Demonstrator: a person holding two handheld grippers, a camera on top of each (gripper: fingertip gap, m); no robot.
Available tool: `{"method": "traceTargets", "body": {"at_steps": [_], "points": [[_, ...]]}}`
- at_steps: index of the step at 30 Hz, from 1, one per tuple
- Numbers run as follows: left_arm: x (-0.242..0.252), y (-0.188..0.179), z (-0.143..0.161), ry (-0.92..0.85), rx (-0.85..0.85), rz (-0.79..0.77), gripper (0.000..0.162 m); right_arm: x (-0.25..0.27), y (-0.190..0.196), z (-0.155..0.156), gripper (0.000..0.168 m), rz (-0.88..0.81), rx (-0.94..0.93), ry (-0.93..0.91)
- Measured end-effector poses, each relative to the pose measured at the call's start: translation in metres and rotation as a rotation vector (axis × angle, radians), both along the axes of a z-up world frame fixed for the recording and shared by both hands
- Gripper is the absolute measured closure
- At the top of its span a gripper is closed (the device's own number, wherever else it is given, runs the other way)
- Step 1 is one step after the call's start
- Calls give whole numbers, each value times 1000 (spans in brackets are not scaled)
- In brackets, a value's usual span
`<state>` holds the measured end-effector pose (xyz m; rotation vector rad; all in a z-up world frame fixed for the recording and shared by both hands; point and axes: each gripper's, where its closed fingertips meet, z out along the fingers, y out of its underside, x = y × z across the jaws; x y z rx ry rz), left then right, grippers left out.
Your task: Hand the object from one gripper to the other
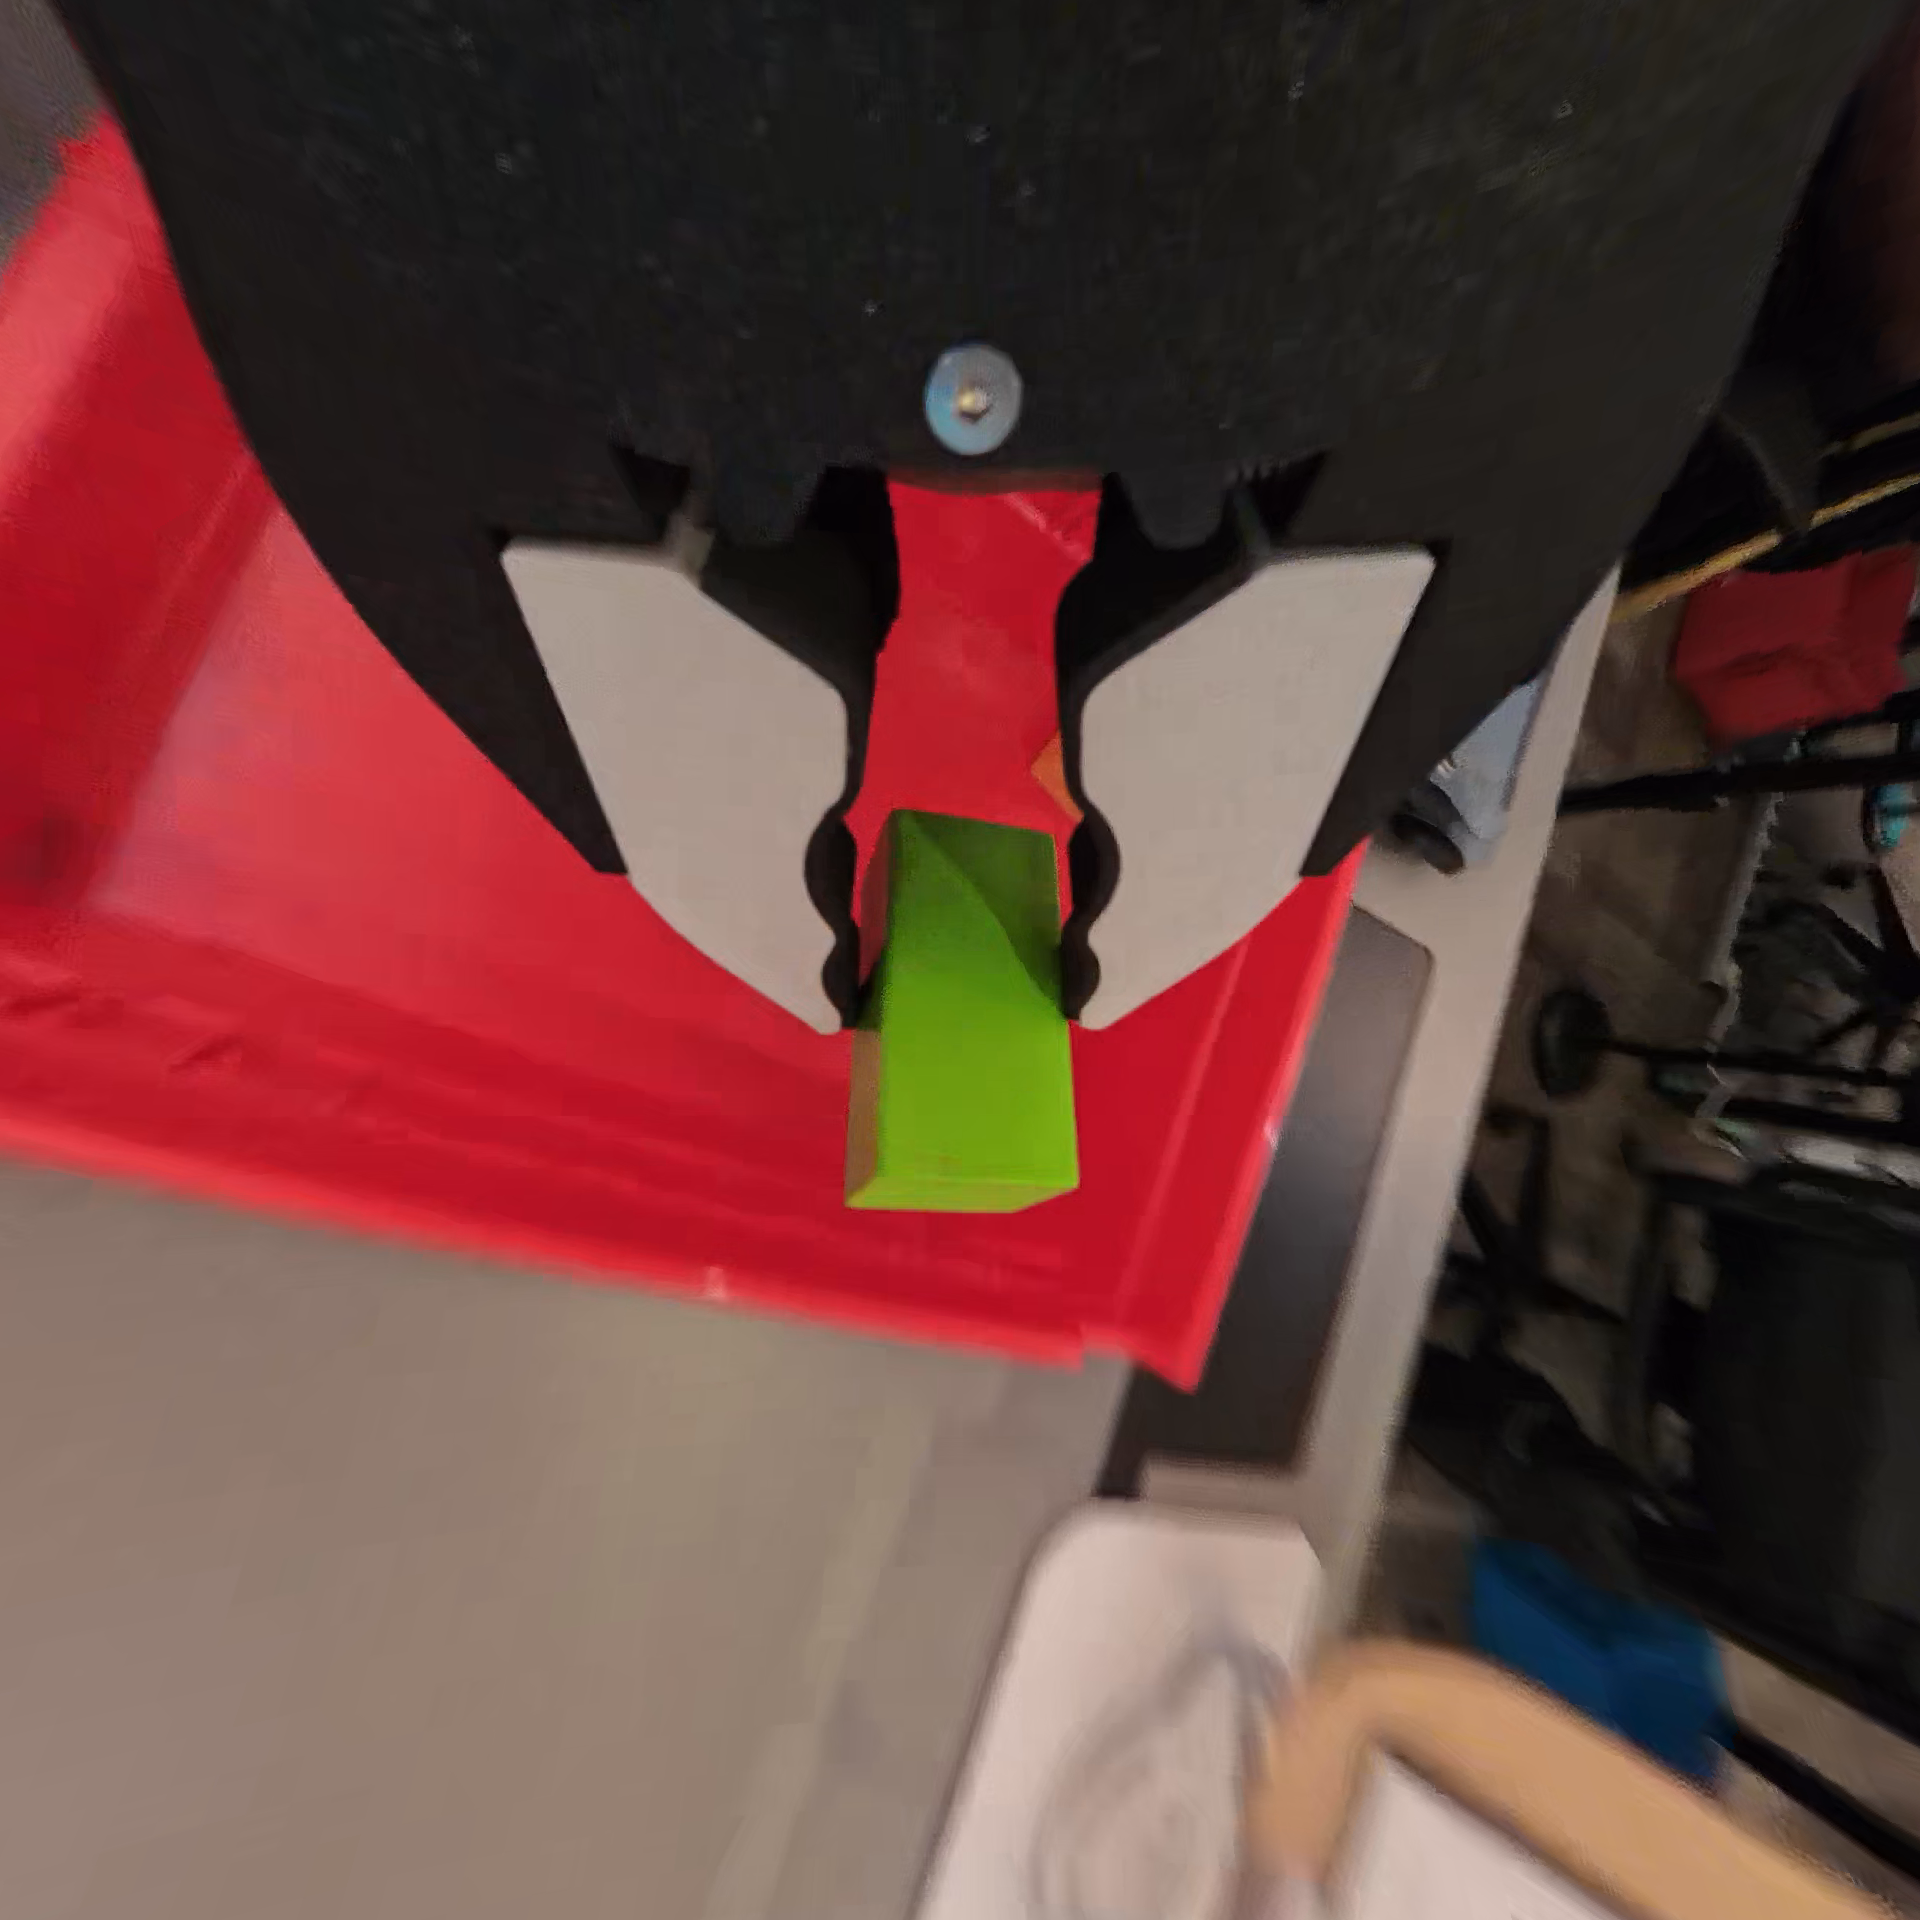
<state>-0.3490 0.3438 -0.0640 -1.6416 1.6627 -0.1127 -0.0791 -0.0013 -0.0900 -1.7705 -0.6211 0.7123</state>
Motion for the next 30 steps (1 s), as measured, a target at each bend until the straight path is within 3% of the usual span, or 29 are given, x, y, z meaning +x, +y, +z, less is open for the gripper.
{"method": "traceTargets", "body": {"at_steps": [3,6,9,11,13,17,18,22,24,26,28,30], "points": [[31,-54,56,-281,81,-91,125,-21,21,14,113,104,-96,164],[76,-121,89,-455,143,-222,125,-50,52,39,100,236,-258,420],[123,-181,96,-509,190,-340,125,-77,83,65,79,373,-424,701],[150,-210,88,-487,215,-403,125,-87,91,87,76,497,-503,906],[171,-229,81,-477,216,-436,125,-94,95,95,74,550,-531,988],[195,-249,67,-437,201,-469,125,-96,91,98,77,560,-501,1024],[198,-252,64,-437,192,-476,125,-92,89,97,101,569,-491,1029],[199,-258,55,-468,132,-401,128,-84,86,86,101,535,-483,975],[188,-265,61,-615,19,-291,122,-84,84,81,101,526,-503,950],[172,-275,60,-823,-214,-165,113,-81,81,80,101,518,-487,912],[156,-289,38,-909,-439,-62,105,-77,79,84,101,500,-449,806],[141,-301,14,-932,-516,32,106,-61,78,101,101,464,-355,679]]}}
